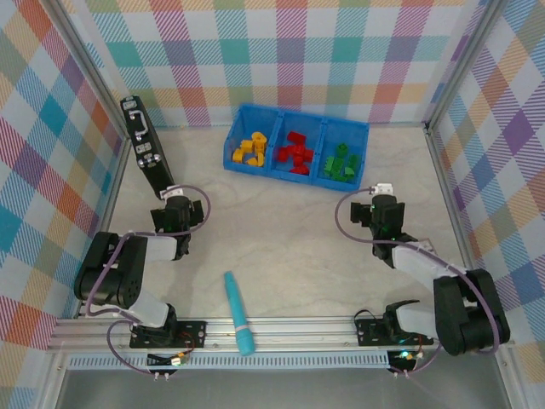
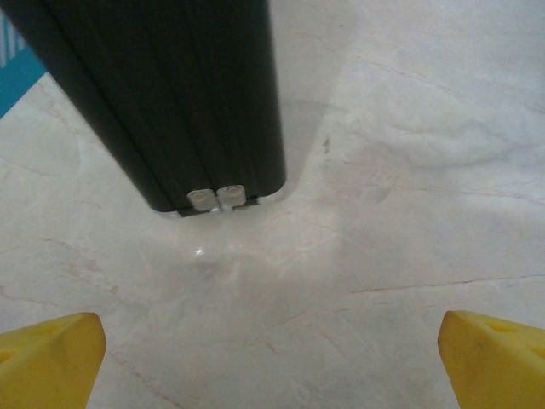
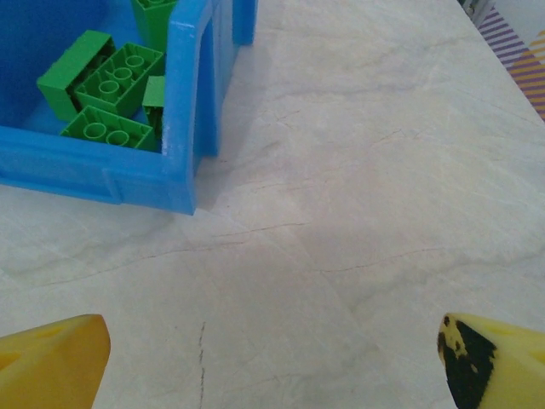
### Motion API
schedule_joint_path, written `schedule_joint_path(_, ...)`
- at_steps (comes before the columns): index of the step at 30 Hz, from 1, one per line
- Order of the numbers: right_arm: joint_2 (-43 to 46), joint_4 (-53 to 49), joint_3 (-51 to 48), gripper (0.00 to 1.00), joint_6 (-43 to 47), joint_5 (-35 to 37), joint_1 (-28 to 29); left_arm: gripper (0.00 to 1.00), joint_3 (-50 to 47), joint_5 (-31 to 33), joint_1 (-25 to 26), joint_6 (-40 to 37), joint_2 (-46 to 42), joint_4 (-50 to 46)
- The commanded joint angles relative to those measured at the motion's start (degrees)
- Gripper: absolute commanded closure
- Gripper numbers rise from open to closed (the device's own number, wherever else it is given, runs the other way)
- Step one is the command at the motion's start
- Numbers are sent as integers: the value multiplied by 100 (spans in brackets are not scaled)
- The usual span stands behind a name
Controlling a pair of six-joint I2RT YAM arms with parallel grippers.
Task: Sort the legos into containers by color
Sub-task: Reset both arms
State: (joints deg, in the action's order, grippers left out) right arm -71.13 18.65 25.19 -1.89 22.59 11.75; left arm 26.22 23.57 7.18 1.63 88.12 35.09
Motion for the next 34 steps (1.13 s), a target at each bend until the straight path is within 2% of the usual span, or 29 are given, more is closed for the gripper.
schedule_joint_path(1, -240, 951, 27, 1, 276, -779, -367, 0, -229, -776, -93, -169, 96, 1143)
schedule_joint_path(2, -336, 1246, -67, 1, 274, -1007, -509, 0, -472, -690, -128, -219, 406, 2122)
schedule_joint_path(4, -564, 1807, -220, 1, 320, -1340, -703, 0, -334, -771, -217, -22, 130, 1298)
schedule_joint_path(5, -687, 2067, -250, 1, 371, -1464, -773, 0, -428, -718, -200, -120, 291, 1830)
schedule_joint_path(7, -816, 1834, -35, 1, 283, -1784, -901, 0, -363, -735, -195, -67, 199, 1510)
schedule_joint_path(11, -1591, 2508, 58, 1, 157, -2083, -983, 0, -389, -702, -156, -123, 239, 1659)
schedule_joint_path(12, -1567, 2314, 88, 1, 62, -2223, -1121, 0, -385, -693, -156, -134, 237, 1657)
schedule_joint_path(15, -1752, 3089, -196, 1, 117, -2259, -1133, 0, -389, -702, -156, -138, 235, 1653)
schedule_joint_path(19, -1686, 2791, -130, 1, 92, -2215, -1119, 0, -381, -696, -156, -132, 241, 1649)
schedule_joint_path(34, -1685, 2872, -161, 1, 95, -2215, -1122, 0, -372, -712, -138, -163, 233, 1620)
